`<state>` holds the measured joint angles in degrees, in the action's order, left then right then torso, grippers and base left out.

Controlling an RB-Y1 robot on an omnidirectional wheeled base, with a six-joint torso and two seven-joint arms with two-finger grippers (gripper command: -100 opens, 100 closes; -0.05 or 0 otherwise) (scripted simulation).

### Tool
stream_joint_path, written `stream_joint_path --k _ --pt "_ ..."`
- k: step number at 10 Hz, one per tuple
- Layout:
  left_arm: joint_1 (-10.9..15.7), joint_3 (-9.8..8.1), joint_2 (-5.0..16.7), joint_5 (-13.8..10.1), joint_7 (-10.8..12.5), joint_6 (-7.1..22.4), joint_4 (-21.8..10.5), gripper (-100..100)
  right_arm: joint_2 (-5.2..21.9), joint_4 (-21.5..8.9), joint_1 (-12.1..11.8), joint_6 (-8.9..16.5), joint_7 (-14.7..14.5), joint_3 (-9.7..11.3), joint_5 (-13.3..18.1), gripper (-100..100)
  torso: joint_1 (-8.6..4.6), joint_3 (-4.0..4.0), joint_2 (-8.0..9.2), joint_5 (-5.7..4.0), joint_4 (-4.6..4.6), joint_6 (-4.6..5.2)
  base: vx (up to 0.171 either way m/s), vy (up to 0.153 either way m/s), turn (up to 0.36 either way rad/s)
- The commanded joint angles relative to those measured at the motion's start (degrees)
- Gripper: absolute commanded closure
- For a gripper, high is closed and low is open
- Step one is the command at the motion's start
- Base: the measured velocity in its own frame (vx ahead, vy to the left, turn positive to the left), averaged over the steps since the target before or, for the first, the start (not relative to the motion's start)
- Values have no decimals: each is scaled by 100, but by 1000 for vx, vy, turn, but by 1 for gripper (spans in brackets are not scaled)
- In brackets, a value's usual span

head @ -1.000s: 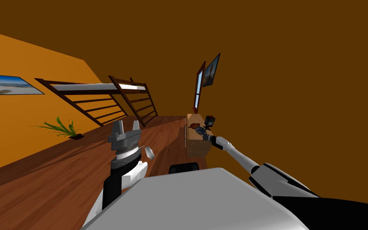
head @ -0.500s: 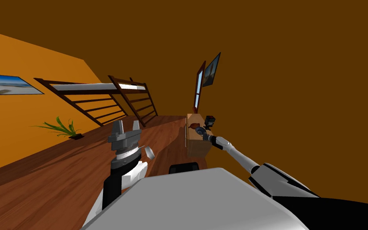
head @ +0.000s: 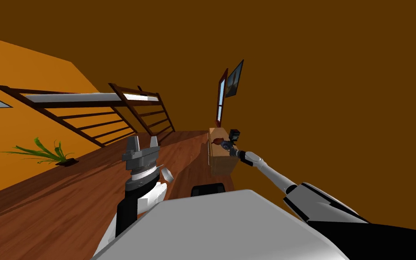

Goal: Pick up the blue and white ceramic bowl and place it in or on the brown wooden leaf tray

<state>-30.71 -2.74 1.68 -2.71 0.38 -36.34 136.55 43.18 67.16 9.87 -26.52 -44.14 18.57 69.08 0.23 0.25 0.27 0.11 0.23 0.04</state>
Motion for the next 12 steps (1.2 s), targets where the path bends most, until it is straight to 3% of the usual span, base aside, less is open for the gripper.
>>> stream_joint_path --k 1,6,12 --pt "0 0 0 0 0 0 0 0 171 181 -16 -44 76 -3 -31 100 0 0 0 0 0 0 5 61 -136" --pt "0 0 0 0 0 0 0 0 658 571 33 -307 269 -7 -55 100 6 3 -5 8 9 1 24 51 -132" --pt "0 0 0 0 0 0 0 0 860 10 325 -491 649 -41 -49 100 20 -12 -33 10 7 -14 104 52 169"
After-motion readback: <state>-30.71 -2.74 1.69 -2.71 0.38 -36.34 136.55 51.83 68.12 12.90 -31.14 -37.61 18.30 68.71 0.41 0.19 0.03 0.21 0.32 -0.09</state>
